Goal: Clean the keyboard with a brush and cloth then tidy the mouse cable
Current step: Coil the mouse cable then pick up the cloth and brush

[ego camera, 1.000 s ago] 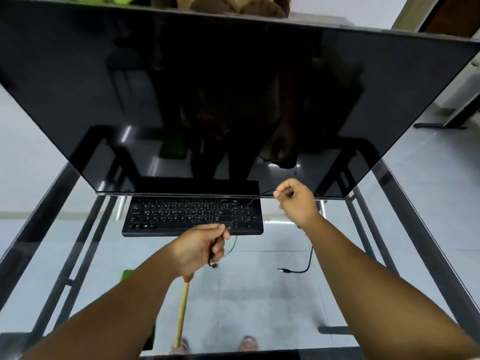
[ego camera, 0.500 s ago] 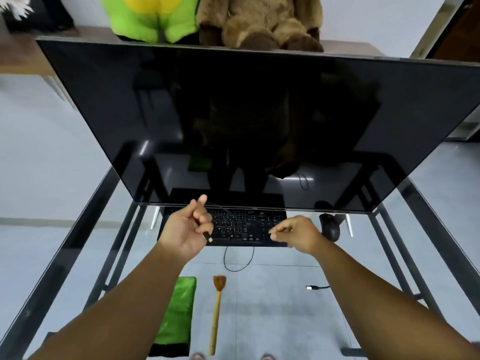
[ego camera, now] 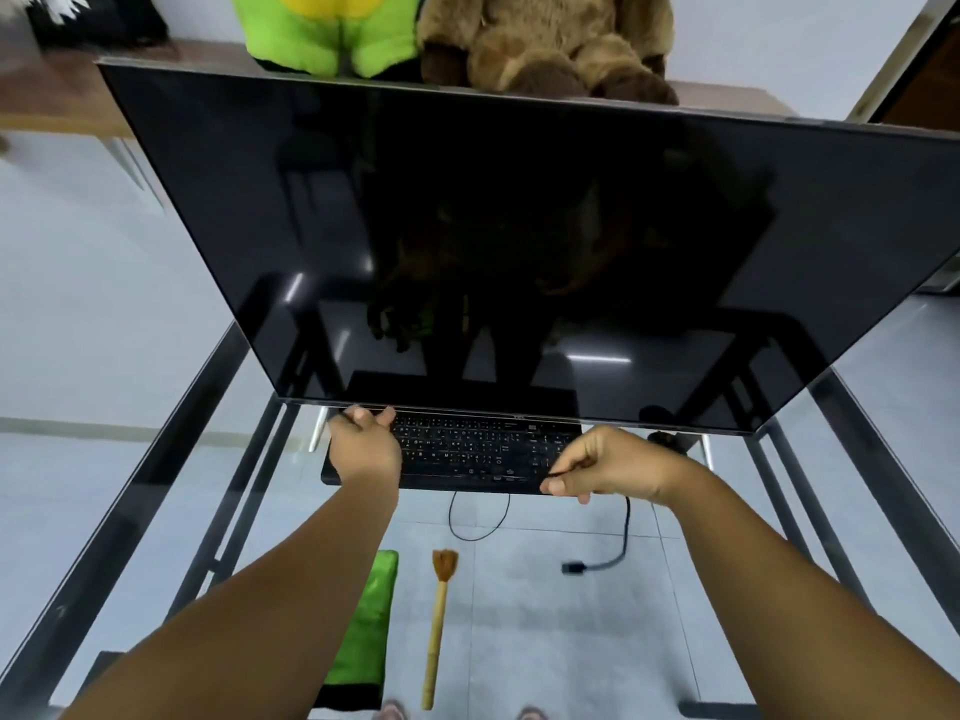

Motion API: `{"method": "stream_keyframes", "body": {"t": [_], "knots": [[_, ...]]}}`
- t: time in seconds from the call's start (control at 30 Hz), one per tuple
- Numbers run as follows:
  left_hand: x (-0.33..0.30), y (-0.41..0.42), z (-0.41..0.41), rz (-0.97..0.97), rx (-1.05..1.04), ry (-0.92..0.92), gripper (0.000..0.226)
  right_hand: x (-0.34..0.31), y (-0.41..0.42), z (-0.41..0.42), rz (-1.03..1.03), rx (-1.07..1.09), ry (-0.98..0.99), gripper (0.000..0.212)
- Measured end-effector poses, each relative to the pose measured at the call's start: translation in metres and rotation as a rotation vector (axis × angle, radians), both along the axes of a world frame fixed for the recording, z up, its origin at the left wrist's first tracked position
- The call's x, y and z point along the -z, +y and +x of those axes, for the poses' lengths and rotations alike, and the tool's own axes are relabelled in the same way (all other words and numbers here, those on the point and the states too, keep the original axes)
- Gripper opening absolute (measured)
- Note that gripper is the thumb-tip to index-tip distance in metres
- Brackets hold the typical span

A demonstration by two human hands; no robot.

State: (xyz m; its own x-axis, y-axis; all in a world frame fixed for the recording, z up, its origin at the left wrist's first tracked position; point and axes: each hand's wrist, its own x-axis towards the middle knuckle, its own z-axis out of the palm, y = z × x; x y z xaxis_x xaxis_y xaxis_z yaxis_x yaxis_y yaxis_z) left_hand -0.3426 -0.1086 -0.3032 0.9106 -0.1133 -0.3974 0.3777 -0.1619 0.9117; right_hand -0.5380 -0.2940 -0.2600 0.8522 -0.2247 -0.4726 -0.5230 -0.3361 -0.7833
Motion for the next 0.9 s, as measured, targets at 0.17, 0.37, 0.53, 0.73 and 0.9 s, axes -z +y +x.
{"method": "stream_keyframes", "body": {"t": [0.17, 0.37, 0.53, 0.73, 0.9], "knots": [[0.024, -0.001, -0.016, 0.288, 0.706, 0.094, 0.022, -0.036, -0.017, 0.006, 0.086, 0.085, -0.158, 0.018], [0.005, 0.002, -0.05, 0.04, 1.167, 0.275, 0.04, -0.028, -0.037, 0.033, -0.096, 0.343, -0.244, 0.014], [-0.004, 0.002, -0.043, -0.163, 1.162, 0.406, 0.045, 0.009, -0.051, 0.037, -0.229, 0.508, -0.262, 0.017], [-0.016, -0.003, -0.021, -0.531, 0.913, 0.604, 0.035, 0.047, -0.048, 0.016, -0.242, 0.448, -0.095, 0.025], [-0.018, -0.01, -0.012, -0.744, 0.474, 0.621, 0.03, 0.063, -0.03, 0.007, -0.119, 0.28, 0.063, 0.025]]}}
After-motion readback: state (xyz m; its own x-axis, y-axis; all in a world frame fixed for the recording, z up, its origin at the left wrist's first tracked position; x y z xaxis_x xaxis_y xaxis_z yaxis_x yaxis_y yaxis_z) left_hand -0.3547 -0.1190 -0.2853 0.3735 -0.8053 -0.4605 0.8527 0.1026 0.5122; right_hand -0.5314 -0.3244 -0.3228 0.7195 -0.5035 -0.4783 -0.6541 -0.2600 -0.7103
